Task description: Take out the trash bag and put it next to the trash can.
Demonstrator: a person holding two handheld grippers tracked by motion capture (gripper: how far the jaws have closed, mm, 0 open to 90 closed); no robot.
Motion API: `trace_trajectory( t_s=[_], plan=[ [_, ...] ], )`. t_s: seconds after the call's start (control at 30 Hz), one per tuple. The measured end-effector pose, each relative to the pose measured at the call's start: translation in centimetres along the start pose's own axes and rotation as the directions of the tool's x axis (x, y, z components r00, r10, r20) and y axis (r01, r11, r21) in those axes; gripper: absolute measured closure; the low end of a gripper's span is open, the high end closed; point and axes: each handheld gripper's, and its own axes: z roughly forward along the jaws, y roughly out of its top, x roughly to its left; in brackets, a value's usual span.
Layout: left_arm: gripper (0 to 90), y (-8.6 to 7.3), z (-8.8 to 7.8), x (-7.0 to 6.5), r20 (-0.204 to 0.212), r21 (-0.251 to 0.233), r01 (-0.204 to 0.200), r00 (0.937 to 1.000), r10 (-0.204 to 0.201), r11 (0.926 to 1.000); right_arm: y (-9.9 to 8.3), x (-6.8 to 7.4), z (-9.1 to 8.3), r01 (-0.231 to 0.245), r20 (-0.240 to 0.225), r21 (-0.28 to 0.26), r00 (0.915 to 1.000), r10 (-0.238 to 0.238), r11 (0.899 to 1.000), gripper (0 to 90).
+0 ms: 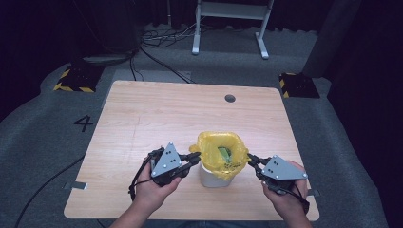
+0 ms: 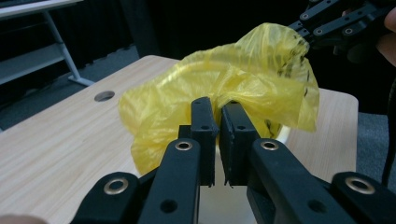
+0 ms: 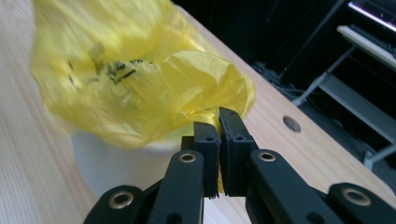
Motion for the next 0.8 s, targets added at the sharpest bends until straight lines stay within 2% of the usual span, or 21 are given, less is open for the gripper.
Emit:
trace_trajectory(
  t_s=[0.17, 0.23, 0.4, 0.47, 0.53, 0.6, 0.8],
  plan=[
    [82.9, 1.1, 1.5, -0.3, 0.031, 0.019, -0.022, 0.9993, 0.021, 0.9996, 1.7, 0.4, 0.2, 0.02, -0.02, -0.051, 0.9996, -0.021, 0.998, 87.3],
    [78.5, 1.3, 2.1, -0.4, 0.043, 0.02, -0.027, 0.9987, 0.027, 0.9994, 2.2, 0.4, 0.4, 0.022, -0.039, -0.064, 0.9989, -0.025, 0.998, 87.4],
    [56.2, 1.2, 3.4, -1.1, 0.078, 0.044, -0.037, 0.9964, 0.034, 0.9983, 3.4, 0.6, 0.8, 0.026, -0.074, -0.096, 0.9968, -0.033, 0.995, 87.4],
    [49.6, 1.0, 3.8, -1.2, 0.086, 0.039, -0.032, 0.9959, 0.029, 0.9987, 3.7, 0.7, 1.0, 0.024, -0.086, -0.106, 0.9958, -0.033, 0.994, 87.4],
    [38.8, 0.9, 4.1, -1.3, 0.083, 0.028, -0.038, 0.9959, 0.036, 0.9989, 4.0, 0.8, 1.2, 0.023, -0.102, -0.117, 0.9941, -0.035, 0.993, 87.4],
    [36.2, 0.9, 4.2, -1.4, 0.085, 0.024, -0.038, 0.9958, 0.035, 0.999, 4.3, 1.1, 1.5, 0.02, -0.132, -0.132, 0.9906, -0.038, 0.991, 87.4],
    [34.7, 1.1, 4.7, -1.6, 0.09, 0.029, -0.075, 0.9933, 0.072, 0.9968, 5.1, 2.0, 2.5, 0.026, -0.221, -0.155, 0.9734, -0.061, 0.988, 87.3]
  ],
)
